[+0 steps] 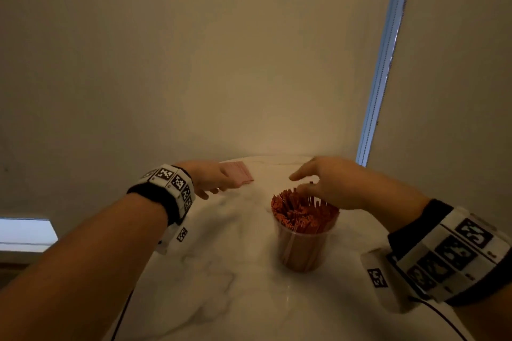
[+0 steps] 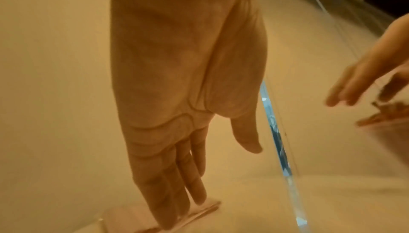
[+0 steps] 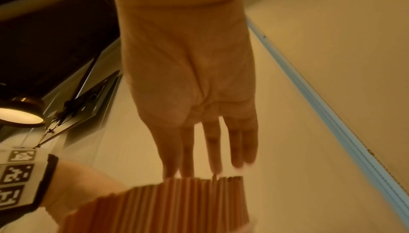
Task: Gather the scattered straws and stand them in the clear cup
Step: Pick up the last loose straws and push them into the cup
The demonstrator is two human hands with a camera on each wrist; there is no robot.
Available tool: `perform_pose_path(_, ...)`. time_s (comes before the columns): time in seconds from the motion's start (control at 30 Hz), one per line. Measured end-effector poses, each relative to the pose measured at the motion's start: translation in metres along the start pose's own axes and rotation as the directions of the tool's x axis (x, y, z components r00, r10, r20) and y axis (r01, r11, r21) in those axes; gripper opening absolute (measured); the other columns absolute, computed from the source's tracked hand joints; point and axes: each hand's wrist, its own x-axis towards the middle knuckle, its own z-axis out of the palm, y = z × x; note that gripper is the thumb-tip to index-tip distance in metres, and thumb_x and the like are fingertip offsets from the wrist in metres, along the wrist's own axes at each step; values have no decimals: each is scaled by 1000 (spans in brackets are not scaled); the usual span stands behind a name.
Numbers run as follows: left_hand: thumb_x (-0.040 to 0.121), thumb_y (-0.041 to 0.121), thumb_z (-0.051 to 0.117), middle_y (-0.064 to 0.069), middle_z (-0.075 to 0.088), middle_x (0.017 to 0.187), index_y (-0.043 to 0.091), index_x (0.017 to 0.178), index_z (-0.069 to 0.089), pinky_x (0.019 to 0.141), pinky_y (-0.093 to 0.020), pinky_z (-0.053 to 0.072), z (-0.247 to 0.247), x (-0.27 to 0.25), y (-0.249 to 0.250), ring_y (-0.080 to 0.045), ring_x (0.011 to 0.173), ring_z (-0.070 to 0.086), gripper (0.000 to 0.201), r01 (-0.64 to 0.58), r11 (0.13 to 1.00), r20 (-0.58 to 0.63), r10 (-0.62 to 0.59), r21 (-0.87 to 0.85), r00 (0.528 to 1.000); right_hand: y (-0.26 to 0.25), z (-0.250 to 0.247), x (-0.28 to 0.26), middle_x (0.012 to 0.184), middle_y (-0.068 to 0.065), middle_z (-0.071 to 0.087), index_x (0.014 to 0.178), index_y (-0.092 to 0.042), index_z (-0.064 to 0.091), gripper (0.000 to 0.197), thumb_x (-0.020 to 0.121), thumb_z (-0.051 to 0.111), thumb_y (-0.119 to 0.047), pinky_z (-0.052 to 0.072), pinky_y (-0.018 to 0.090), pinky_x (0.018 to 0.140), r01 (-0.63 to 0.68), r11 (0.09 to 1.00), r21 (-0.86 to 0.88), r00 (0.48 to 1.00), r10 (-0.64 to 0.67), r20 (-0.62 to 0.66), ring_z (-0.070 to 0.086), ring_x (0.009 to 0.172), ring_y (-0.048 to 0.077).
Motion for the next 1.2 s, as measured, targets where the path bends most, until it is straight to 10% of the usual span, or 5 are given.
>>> perform_pose_path(0.13, 80, 66, 61, 6, 68, 103, 24, 112, 68, 92, -30, 50, -2, 33, 2, -29, 111, 66, 53, 6, 941, -95, 28, 338, 995, 17, 3, 9, 102, -13, 70, 112, -36, 72, 21, 93, 68, -29, 50, 19, 73, 12, 997, 83, 997, -18, 72, 64, 93, 6)
perform_pose_path(0.37, 98, 41, 64, -7, 52, 149, 15, 150, 45, 104, -26, 36, 7, 91, 3, -26, 134, 50, 61, 45, 829, -92, 8, 557, 996, 35, 11, 20, 80, -20, 69, 93, -41, 72, 8, 93, 67, -34, 43, 9, 60, 66, 977, 204, 998, -66, -10, 65, 76, -2)
perform_pose_path(0.47, 86, 46, 78, -8, 55, 147, 13, 149, 46, 109, -34, 42, 14, 102, -2, -28, 133, 53, 78, 77, 785, -142, 15, 615, 990, 39, 12, 25, 81, -19, 71, 97, -37, 73, 10, 95, 63, -37, 48, 11, 64, 62, 974, 219, 998, -67, 19, 66, 77, -3)
perform_pose_path(0.87, 99, 22, 54, -13, 67, 127, 9, 126, 65, 93, -38, 53, 69, 1, 4, -32, 115, 65, 32, 2, 506, -135, 226, 862, 965, 8, 5, -8, 94, -5, 72, 105, -25, 74, 24, 99, 55, -38, 54, 31, 75, 8, 990, 142, 977, 22, -210, 64, 79, 10)
perform_pose_path(1.2, 103, 28, 44, -4, 64, 90, 18, 94, 59, 67, -33, 39, 45, -106, -6, -24, 80, 58, 21, -105, 865, -411, 336, 491, 847, -59, 23, -53, 96, -5, 70, 105, -24, 72, 20, 95, 60, -37, 49, 24, 68, 104, 988, 113, 978, -81, -192, 63, 86, 13)
